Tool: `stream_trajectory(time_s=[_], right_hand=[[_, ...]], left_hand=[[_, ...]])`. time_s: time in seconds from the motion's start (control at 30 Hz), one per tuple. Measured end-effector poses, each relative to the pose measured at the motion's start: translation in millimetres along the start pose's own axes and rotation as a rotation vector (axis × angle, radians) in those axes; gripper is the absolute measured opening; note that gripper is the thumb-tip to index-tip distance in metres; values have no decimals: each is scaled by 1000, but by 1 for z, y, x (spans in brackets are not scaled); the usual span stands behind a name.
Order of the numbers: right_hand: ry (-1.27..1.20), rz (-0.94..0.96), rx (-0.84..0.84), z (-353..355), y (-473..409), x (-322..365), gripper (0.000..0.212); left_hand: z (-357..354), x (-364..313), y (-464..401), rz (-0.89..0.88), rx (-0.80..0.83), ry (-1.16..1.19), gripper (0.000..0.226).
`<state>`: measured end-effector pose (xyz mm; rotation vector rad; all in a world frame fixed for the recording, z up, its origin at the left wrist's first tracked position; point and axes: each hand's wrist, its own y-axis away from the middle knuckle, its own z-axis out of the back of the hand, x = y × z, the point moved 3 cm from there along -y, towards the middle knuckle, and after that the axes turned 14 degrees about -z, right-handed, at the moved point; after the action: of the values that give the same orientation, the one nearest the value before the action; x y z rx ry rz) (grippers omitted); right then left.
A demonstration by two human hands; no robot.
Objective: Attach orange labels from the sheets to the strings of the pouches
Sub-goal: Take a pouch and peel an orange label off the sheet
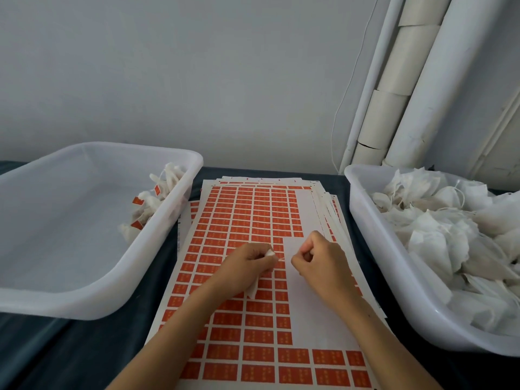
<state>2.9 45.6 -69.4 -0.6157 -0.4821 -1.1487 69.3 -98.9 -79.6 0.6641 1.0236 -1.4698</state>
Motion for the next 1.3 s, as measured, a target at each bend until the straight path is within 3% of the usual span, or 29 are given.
stream_trajectory(time_s=[0.2,0.43,0.9,1.0,1.1,1.2,1.3], right_hand=[[-78,-35,-47,-14,-6,-4,25],[-130,5,-44,-24,-31,-6,20],[-122,-44,-115,-29,-40,-9,18],[-155,-17,-20,-25,-39,-9,18],[-162,18,200,-15,-32,-9,17],[-11,87,393,-3,-13,-9,30],[194,272,493,4,11,-10,29]], left_hand=[[-9,8,-3,-60,-220,-176,32],[-3,21,-27,-57,-274,-154,32],[-11,9,-36,-31,-150,-234,27],[-10,10,-30,2,-188,-145,30],[1,10,-25,19,-198,-31,34],[8,8,-16,-4,-145,44,38],[10,8,-7,-38,-73,91,40]])
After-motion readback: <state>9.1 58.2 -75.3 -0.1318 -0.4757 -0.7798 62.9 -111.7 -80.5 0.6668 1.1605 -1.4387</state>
